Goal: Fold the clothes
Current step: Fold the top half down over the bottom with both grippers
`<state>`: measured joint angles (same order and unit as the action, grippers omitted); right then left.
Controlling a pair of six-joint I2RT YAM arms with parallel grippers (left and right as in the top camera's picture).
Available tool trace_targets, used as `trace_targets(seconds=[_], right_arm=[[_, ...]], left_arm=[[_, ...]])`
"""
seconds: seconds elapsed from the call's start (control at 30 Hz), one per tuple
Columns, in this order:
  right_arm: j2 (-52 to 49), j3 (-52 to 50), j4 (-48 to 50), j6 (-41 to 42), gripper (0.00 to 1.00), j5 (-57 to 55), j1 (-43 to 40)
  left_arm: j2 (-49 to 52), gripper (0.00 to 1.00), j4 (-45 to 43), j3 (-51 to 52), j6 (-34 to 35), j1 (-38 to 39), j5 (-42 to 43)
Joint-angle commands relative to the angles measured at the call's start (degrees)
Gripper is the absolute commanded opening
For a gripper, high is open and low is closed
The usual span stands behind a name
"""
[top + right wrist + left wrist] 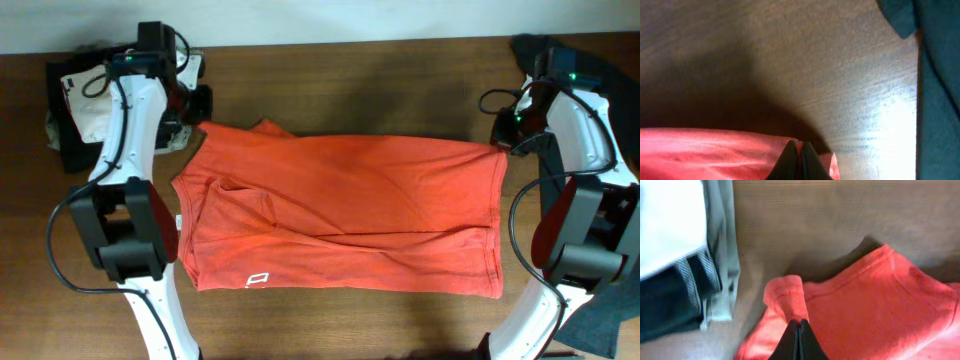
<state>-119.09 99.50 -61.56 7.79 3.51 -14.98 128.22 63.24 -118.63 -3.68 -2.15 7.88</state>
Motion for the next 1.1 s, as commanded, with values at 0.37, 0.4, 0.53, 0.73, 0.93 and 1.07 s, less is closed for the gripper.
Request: trace_targets(seconds=[0.37, 0.4, 0.53, 0.73, 0.93, 1.07], right_arm=[[10.95, 0.76, -15.63, 2.40, 0.04, 2.69, -3.41], [11.43, 0.42, -16.50, 2.43, 0.04, 2.71, -3.41], [16.15, -8.28, -14.80, 6.03, 0.04, -1.81, -3.80], [21.24, -15.19, -11.21, 6.43, 0.04, -2.73, -7.82], [21.24, -18.18, -13.99, 6.21, 0.04, -0.90, -7.89], [21.22, -24.76, -11.08, 6.25, 0.04, -0.76, -7.98]], left_arm=[[-9.07, 0.01, 22.84, 0.39, 0.11, -0.15, 0.22], [-9.55, 0.01, 24.20, 0.52, 0.07, -0.15, 0.17], [-9.75, 0.01, 25.83, 4.90, 1.70, -0.76, -5.25], [-10.36, 0.01, 23.87, 16.90, 4.33, -5.16, -6.21], [-10.78, 0.01, 19.45, 25.18, 4.33, -5.16, -6.19], [-10.78, 0.01, 19.23, 28.37, 5.44, -5.95, -7.74]])
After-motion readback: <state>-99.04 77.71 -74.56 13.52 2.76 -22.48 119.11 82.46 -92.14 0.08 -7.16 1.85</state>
